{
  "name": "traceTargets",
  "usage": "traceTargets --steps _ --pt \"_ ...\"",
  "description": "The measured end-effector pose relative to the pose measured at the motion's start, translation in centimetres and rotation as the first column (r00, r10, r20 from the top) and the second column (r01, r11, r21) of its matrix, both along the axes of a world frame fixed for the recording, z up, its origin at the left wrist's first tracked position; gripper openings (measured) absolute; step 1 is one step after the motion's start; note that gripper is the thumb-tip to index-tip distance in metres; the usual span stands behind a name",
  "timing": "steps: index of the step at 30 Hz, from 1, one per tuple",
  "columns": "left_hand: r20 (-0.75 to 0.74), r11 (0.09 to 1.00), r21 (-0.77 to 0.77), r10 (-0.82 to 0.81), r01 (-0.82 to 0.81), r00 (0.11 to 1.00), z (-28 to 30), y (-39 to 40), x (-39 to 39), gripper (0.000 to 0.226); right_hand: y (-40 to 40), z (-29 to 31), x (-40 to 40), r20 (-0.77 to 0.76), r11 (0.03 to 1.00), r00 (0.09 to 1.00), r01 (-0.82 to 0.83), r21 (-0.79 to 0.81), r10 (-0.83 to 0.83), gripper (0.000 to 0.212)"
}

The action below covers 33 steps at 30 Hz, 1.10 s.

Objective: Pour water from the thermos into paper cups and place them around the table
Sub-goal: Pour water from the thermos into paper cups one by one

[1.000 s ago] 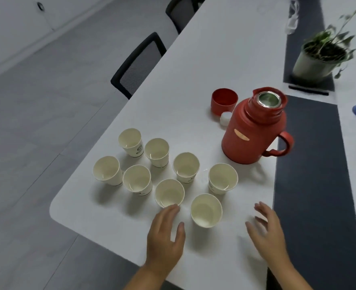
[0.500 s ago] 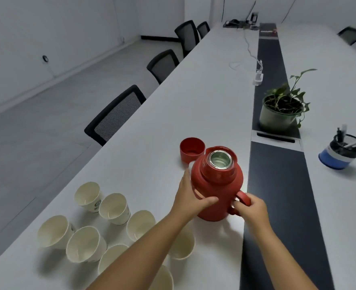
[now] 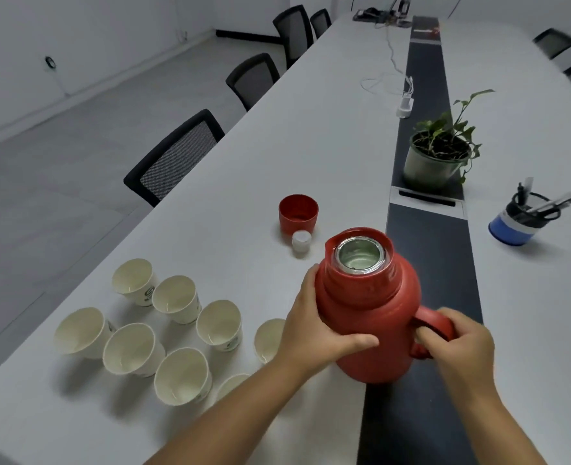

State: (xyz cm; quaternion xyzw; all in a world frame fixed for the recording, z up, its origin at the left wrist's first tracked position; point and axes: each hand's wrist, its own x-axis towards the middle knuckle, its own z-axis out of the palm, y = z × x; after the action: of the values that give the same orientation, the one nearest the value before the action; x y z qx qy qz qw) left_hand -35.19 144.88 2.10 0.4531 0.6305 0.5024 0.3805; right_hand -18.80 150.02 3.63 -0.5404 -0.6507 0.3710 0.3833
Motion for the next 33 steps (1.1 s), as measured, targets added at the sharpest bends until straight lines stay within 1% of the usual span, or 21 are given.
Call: traceTargets --steps 1,2,4,6,9,13,16,19,22,25,27,30,33 --pt "0.019 1.000 0.006 -0.003 0.003 1.000 0.2 -0.8 0.2 0.092 -0.9 0.6 0.3 0.017 0.999 1.000 0.026 0.037 -0.026 0.018" --pt "0.047 1.000 0.009 -0.008 0.008 0.999 0.5 -1.6 0.4 0.091 -1.7 1.2 0.6 0.027 0.997 0.999 0.033 0.067 -0.035 0.023" --pt "0.110 1.000 0.003 -0.023 0.022 0.994 1.2 -3.1 0.8 0.089 -3.4 2.6 0.8 0.050 0.992 0.998 0.038 0.123 -0.045 0.024" --pt "0.168 0.999 0.008 -0.037 0.036 0.985 1.7 -4.8 1.1 0.089 -5.1 4.2 0.9 0.087 0.990 0.996 0.012 0.139 -0.024 0.026" --pt "0.252 0.998 -0.002 -0.066 0.069 0.965 1.8 -7.4 1.3 0.085 -7.7 5.9 1.0 0.186 0.986 0.982 -0.052 0.161 0.021 0.032" --pt "0.370 0.992 -0.035 -0.102 0.124 0.923 0.9 -10.6 1.0 0.079 -11.6 7.0 0.5 0.286 0.978 0.958 -0.082 0.194 0.024 0.032" --pt "0.408 0.986 -0.068 -0.110 0.150 0.906 -0.1 -12.8 0.8 0.079 -14.1 6.7 0.1 0.301 0.979 0.954 -0.064 0.196 0.002 0.027" --pt "0.442 0.983 -0.093 -0.102 0.159 0.891 -1.3 -15.0 0.7 0.080 -16.1 6.0 -0.2 0.322 0.978 0.947 -0.063 0.199 -0.004 0.028" --pt "0.495 0.980 -0.110 -0.092 0.167 0.864 -2.2 -16.8 0.6 0.080 -17.4 5.3 -0.7 0.349 0.982 0.937 -0.068 0.174 0.003 0.027" --pt "0.550 0.977 -0.120 -0.081 0.174 0.831 -2.7 -18.3 0.6 0.077 -18.2 4.8 -1.1 0.391 0.983 0.920 -0.089 0.158 0.020 0.015" --pt "0.582 0.975 -0.124 -0.079 0.185 0.809 -2.8 -19.2 0.5 0.076 -18.8 4.5 -1.3 0.423 0.985 0.905 -0.117 0.130 0.052 0.012" --pt "0.621 0.969 -0.143 -0.069 0.200 0.781 -3.4 -20.0 0.6 0.074 -19.3 4.0 -1.4 0.465 0.987 0.882 -0.131 0.089 0.075 0.013" --pt "0.633 0.963 -0.163 -0.065 0.215 0.772 -4.0 -20.4 0.6 0.075 -19.4 4.0 -1.6 0.504 0.986 0.858 -0.153 0.062 0.101 0.016"
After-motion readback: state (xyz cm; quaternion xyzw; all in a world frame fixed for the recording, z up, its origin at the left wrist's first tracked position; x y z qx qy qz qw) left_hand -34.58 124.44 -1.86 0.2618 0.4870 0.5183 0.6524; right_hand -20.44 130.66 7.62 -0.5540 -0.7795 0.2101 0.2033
